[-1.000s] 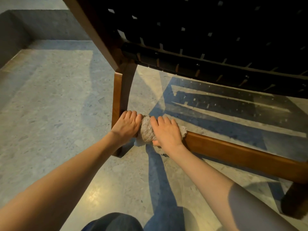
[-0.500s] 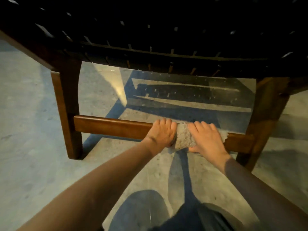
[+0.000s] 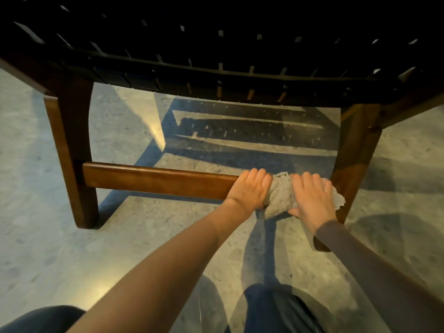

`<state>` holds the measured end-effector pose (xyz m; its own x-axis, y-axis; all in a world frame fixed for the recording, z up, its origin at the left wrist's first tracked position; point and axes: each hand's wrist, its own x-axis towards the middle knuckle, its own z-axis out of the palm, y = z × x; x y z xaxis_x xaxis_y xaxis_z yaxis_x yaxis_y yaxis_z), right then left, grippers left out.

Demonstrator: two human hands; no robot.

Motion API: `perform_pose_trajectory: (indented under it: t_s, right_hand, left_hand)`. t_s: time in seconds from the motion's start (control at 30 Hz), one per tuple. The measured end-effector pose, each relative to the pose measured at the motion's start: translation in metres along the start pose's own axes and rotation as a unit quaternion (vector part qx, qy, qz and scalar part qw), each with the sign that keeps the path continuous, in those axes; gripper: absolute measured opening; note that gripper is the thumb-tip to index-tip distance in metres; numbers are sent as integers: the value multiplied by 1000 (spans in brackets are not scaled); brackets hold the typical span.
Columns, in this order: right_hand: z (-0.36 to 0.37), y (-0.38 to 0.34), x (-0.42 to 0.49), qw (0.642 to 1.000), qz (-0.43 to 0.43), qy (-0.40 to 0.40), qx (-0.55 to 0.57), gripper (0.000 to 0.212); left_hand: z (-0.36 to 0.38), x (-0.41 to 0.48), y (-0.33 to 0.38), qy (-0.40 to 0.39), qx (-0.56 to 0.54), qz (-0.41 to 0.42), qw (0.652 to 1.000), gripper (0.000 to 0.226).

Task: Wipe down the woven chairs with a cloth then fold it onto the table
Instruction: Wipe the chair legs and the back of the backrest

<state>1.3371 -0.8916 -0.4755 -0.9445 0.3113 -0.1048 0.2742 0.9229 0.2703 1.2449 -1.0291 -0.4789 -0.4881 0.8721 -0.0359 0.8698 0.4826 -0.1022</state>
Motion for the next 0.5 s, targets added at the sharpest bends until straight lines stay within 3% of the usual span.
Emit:
perform_pose_trajectory:
  t_s: [0.1,0.33,0.5]
  right_hand:
    - [-17,-37,9,999,-42,1,3,75]
    - [-58,-168,46,986,-161,18,48,68]
    - [-79,-254,69,972,-216,60,78,58]
  left_hand:
    - [4,-27,-33,-5,9,-13,1000,55]
    - [5,-120,-156,-100,54,-58,992,74]
    - [0,-174,-217,-83,71,-116,987,76]
